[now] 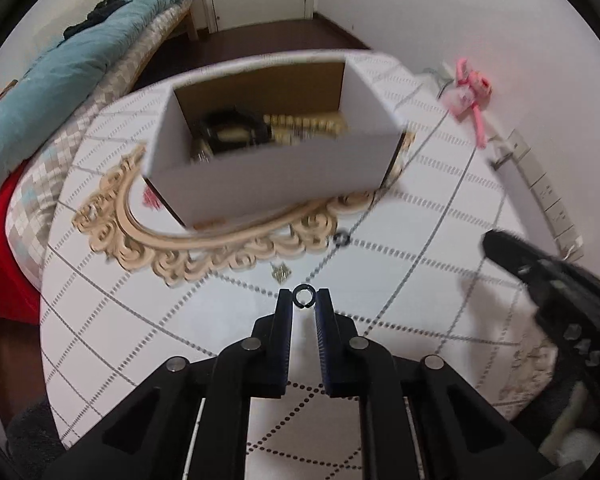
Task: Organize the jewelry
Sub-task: 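Drop the earring stud and black ring into the white box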
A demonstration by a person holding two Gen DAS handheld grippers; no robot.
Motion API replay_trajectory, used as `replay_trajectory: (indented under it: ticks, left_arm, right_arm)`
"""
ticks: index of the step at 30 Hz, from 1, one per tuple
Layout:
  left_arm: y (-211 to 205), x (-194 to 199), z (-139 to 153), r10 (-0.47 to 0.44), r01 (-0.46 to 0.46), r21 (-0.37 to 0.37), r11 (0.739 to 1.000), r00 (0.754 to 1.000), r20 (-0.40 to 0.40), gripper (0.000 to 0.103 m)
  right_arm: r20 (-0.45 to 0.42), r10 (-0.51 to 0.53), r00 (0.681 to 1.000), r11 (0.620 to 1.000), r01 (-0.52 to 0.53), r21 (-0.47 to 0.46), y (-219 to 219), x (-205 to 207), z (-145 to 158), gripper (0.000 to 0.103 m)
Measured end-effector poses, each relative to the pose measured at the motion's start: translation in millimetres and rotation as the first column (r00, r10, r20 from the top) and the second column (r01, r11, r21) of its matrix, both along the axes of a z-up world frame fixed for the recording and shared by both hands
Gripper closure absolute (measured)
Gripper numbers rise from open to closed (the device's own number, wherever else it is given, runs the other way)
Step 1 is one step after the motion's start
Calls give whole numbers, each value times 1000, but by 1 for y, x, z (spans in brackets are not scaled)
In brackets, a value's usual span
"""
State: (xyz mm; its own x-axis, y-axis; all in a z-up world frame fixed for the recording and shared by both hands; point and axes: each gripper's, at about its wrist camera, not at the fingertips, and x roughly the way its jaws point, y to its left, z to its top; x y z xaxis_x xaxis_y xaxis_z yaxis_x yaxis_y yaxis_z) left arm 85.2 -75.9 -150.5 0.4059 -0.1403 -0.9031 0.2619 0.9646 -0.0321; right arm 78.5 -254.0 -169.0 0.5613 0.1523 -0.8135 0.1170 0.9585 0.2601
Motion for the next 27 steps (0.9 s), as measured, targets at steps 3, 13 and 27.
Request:
replay_trajectory:
  ticks: [3,13,27]
  left_arm:
    - [8,10,28,14,-13,-49,999,1000,26,94]
    - [38,101,67,98,-96,-82,992,995,15,94]
    - [54,171,52,174,-175,7,985,980,-94,71]
  right_arm:
    - [20,32,999,999,-32,17,6,10,15,94]
    - [20,168,986,985,-169,24,42,123,64,94]
    - [-197,206,959,978,-209,5,52,210,29,63]
